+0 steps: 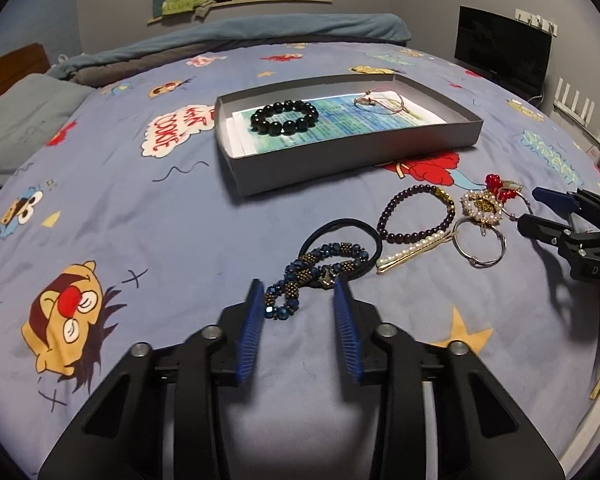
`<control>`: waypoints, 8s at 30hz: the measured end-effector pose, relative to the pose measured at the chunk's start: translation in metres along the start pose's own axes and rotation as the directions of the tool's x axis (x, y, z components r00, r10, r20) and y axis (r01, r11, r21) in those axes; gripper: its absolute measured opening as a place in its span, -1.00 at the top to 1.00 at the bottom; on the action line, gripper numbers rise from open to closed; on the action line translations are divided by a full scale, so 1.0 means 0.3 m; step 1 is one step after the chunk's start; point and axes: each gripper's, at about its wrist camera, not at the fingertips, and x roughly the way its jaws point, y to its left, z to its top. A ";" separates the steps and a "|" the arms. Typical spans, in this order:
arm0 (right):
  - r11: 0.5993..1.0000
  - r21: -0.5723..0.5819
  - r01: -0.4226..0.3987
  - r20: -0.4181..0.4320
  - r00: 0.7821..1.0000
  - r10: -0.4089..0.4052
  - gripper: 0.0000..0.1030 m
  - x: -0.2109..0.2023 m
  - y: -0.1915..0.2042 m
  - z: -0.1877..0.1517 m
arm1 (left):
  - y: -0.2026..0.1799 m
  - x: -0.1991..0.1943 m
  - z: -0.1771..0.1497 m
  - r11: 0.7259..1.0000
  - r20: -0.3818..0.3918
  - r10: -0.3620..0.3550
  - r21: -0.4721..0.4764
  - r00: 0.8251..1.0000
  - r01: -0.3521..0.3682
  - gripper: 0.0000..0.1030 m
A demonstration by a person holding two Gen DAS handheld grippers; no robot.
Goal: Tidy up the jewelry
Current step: 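Grasp the blue beaded bracelet with the left tool, then grasp the red bead earrings with the right tool while the left tool holds the blue bracelet, then carry the blue bracelet and red earrings into the tray and open both tools, then lift both tools out of the tray back toward the loose jewelry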
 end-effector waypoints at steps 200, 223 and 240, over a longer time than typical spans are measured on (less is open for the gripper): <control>0.995 0.100 -0.015 0.125 0.992 0.002 -0.89 -0.101 -0.102 0.394 | -0.054 -0.116 0.371 0.992 0.130 0.112 -0.069 0.985 -0.104 -0.81; 0.993 0.114 0.022 0.097 0.995 -0.033 -0.89 -0.157 -0.059 0.149 | -0.010 -0.203 0.128 0.977 0.105 0.126 -0.186 0.986 -0.105 -0.84; 0.999 0.046 0.026 0.074 0.997 -0.029 -0.89 -0.069 -0.042 0.025 | 0.030 -0.099 0.041 0.970 0.066 0.194 -0.162 0.979 -0.181 -0.84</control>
